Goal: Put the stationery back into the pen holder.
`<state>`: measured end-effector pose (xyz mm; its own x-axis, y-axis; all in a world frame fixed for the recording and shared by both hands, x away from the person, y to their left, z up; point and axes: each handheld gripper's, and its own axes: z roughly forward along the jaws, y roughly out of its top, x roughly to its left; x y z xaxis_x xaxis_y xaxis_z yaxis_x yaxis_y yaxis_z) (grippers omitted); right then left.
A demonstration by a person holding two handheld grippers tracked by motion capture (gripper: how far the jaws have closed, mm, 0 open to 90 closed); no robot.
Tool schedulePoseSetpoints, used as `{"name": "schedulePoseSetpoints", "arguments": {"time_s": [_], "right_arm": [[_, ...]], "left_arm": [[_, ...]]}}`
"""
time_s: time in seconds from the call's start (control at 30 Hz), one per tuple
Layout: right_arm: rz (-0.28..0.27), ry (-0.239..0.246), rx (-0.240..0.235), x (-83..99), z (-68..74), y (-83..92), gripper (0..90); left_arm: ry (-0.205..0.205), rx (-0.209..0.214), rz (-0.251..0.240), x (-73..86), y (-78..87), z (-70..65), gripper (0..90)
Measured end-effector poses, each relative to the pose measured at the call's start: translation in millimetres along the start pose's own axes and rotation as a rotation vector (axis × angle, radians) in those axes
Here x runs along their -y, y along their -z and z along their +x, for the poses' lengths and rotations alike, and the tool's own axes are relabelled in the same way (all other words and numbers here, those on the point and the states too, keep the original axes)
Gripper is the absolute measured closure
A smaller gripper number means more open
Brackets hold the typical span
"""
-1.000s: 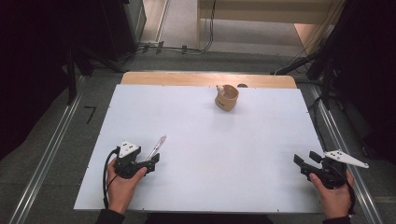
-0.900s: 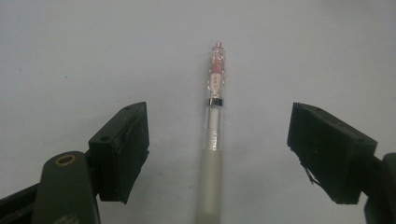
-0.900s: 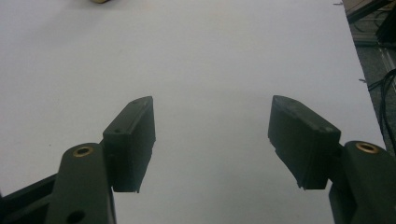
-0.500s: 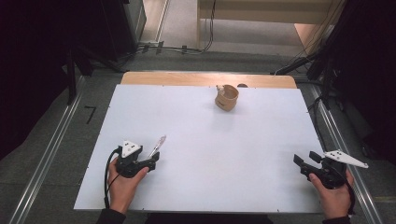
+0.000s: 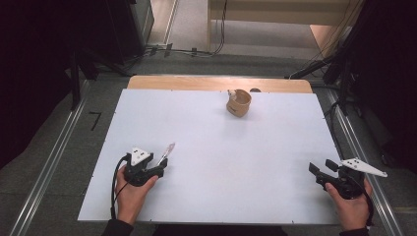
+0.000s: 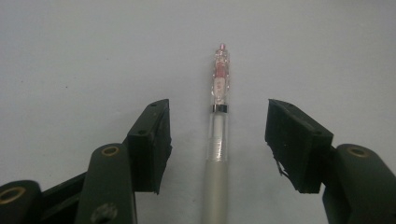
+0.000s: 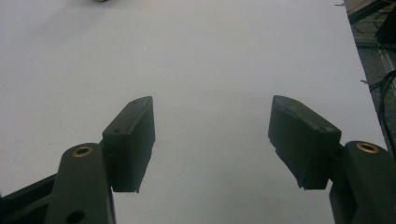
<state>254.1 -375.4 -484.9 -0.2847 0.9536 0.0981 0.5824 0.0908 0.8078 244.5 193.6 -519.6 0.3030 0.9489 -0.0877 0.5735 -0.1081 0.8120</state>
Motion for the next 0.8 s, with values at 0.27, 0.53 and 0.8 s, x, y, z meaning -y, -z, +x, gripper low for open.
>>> {"name": "schedulePoseSetpoints", "arguments": {"time_s": [0.27,0.53,0.8], "right_arm": [[-0.003,0.005,-0.003,-0.2,0.1,-0.4,30.3],[-0.005,0.003,-0.002,-0.2,-0.6,0.4,30.3],[-0.006,0.003,0.0,-0.2,-1.0,0.5,30.3]], "left_arm": [[-0.01,-0.005,0.003,0.3,-1.0,-0.5,50.0],[-0.007,0.0,0.007,0.6,0.1,-0.3,59.4],[-0.001,0.003,0.019,1.1,2.1,1.5,64.9]]}}
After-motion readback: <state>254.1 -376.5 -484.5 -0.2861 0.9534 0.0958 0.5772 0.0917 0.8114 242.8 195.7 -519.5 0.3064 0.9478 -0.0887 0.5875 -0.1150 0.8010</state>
